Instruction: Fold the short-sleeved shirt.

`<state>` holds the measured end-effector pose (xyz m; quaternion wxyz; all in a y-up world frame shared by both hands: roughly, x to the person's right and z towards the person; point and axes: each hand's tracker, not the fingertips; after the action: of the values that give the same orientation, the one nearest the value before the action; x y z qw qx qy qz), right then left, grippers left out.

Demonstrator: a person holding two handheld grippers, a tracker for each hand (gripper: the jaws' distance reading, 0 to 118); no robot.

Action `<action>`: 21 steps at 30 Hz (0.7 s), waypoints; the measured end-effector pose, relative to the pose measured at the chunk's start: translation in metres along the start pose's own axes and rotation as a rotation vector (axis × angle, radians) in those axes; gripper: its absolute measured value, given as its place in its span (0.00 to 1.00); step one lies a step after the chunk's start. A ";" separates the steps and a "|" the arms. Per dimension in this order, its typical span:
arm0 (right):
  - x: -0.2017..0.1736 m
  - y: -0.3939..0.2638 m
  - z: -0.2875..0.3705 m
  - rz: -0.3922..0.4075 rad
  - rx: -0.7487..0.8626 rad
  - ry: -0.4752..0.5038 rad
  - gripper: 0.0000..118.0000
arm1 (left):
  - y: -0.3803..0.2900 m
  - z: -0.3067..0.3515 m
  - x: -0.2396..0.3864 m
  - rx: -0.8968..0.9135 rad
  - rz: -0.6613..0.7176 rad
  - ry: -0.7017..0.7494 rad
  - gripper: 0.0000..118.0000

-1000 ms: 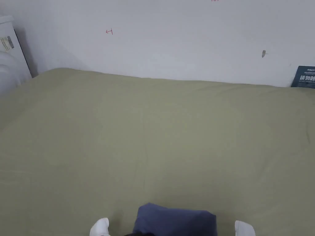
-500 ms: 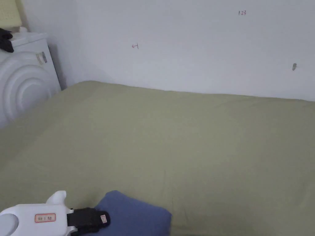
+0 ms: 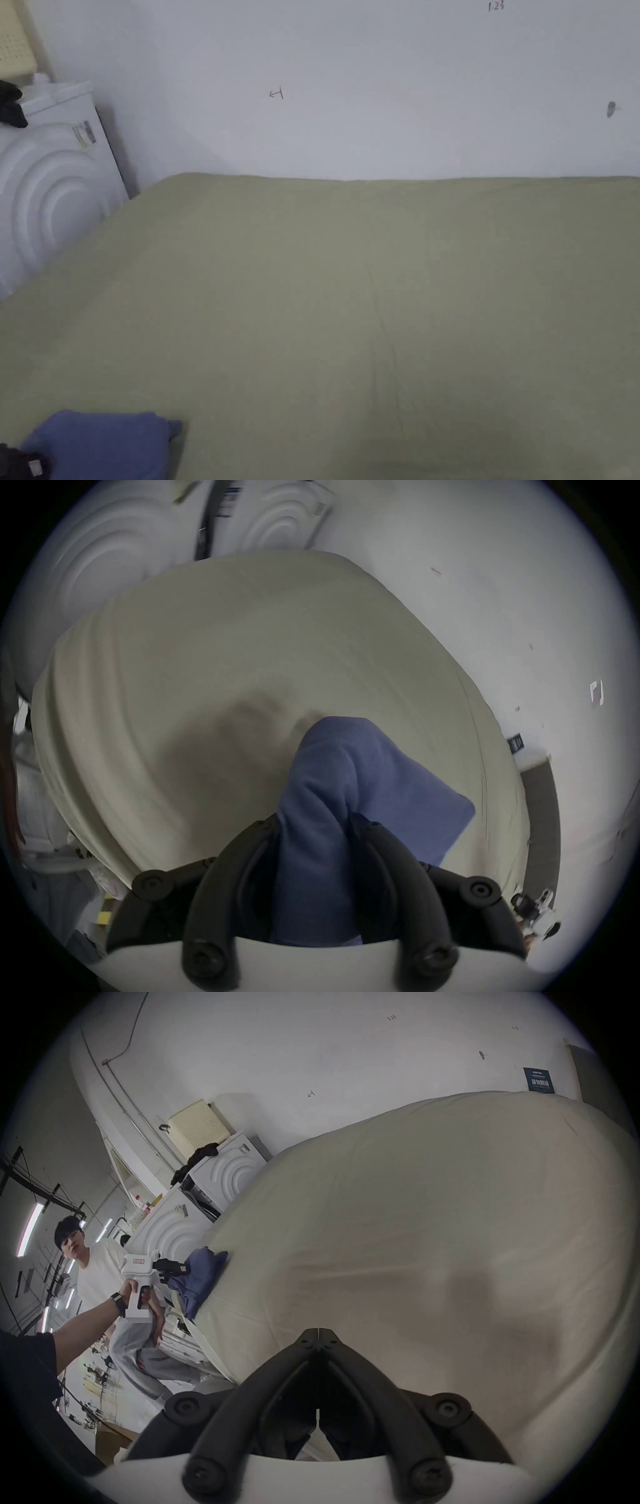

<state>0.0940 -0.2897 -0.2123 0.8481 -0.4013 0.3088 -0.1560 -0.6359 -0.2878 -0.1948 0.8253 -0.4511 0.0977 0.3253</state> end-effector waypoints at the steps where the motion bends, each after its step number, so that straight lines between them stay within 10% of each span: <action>1: -0.001 -0.001 0.000 -0.001 -0.006 -0.005 0.01 | -0.005 -0.002 -0.004 -0.001 0.007 -0.013 0.35; 2: -0.002 -0.001 0.001 -0.001 -0.012 -0.008 0.01 | -0.009 -0.003 -0.003 -0.002 0.000 -0.018 0.52; 6: -0.007 -0.001 0.011 0.019 -0.013 -0.020 0.01 | -0.001 0.032 0.028 0.063 -0.049 0.025 0.68; 12: -0.019 0.010 0.056 0.098 0.097 -0.050 0.01 | -0.006 0.129 0.101 0.447 -0.140 0.366 0.70; 16: -0.029 0.025 0.079 0.193 0.180 -0.276 0.01 | -0.071 0.147 0.195 0.641 -0.378 0.357 0.69; 18: -0.034 0.035 0.087 0.232 0.202 -0.418 0.01 | -0.113 0.140 0.250 0.668 -0.377 0.329 0.59; 20: -0.038 0.041 0.093 0.229 0.240 -0.527 0.01 | -0.149 0.126 0.290 0.702 -0.330 0.349 0.06; 21: -0.041 0.042 0.094 0.241 0.263 -0.586 0.01 | -0.171 0.118 0.311 0.717 -0.397 0.309 0.00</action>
<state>0.1250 -0.1875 -0.1825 0.9576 -0.2769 0.0746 0.0288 -0.3059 -0.1178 -0.1521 0.9520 -0.1895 0.2380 0.0344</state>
